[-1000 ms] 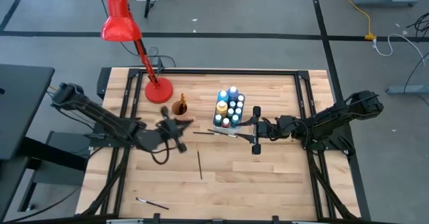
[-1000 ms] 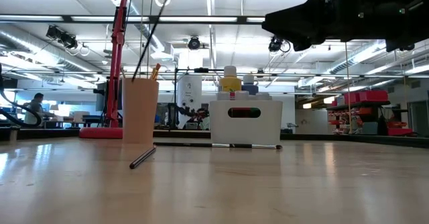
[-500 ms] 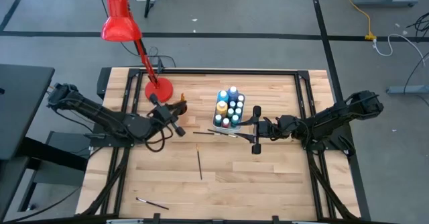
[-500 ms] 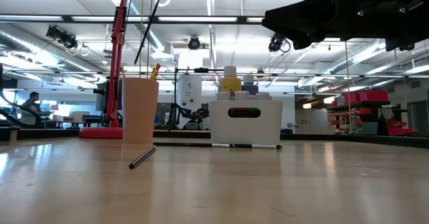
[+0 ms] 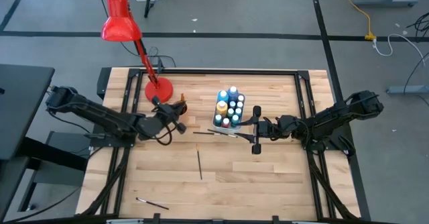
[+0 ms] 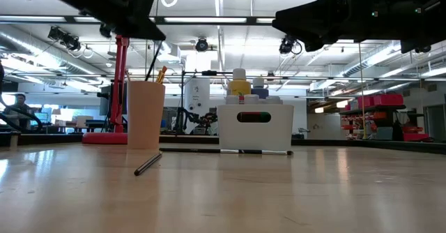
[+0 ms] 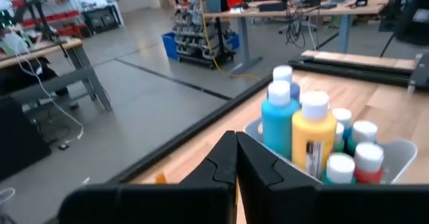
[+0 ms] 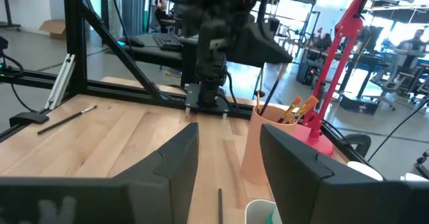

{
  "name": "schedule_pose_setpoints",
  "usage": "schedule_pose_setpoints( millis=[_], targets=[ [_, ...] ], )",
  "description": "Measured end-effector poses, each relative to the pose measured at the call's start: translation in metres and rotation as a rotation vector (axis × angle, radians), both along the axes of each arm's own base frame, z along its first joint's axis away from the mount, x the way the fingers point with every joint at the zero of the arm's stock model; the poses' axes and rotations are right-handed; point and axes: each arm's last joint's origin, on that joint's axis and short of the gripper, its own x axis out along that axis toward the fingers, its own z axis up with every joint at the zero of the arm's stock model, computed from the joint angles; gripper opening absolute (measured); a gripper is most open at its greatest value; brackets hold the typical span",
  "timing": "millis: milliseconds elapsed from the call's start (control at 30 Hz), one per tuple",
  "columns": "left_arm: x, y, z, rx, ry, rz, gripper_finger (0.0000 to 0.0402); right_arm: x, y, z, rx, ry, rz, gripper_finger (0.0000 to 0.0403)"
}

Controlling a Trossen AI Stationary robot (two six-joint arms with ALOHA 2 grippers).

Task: Pick & Place Paint Supplies
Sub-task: Put the yellow paint brush into the orange cup

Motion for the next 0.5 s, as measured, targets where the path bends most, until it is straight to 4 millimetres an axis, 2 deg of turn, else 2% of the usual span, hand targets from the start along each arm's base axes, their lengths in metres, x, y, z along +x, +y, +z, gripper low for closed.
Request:
schedule_pose_setpoints(
  millis=[267, 500],
  targets=[
    [-0.011, 0.002, -0.034, -0.093, -0.005, -0.013, 0.0011, 0.0, 0.0, 0.0, 0.0, 0.0, 0.0, 0.0165],
    [-0.014, 0.003, -0.04, -0.12, -0.003, -0.015, 0.0023, 0.0, 0.0, 0.0, 0.014, 0.0, 0.002, 0.0165]
  ],
)
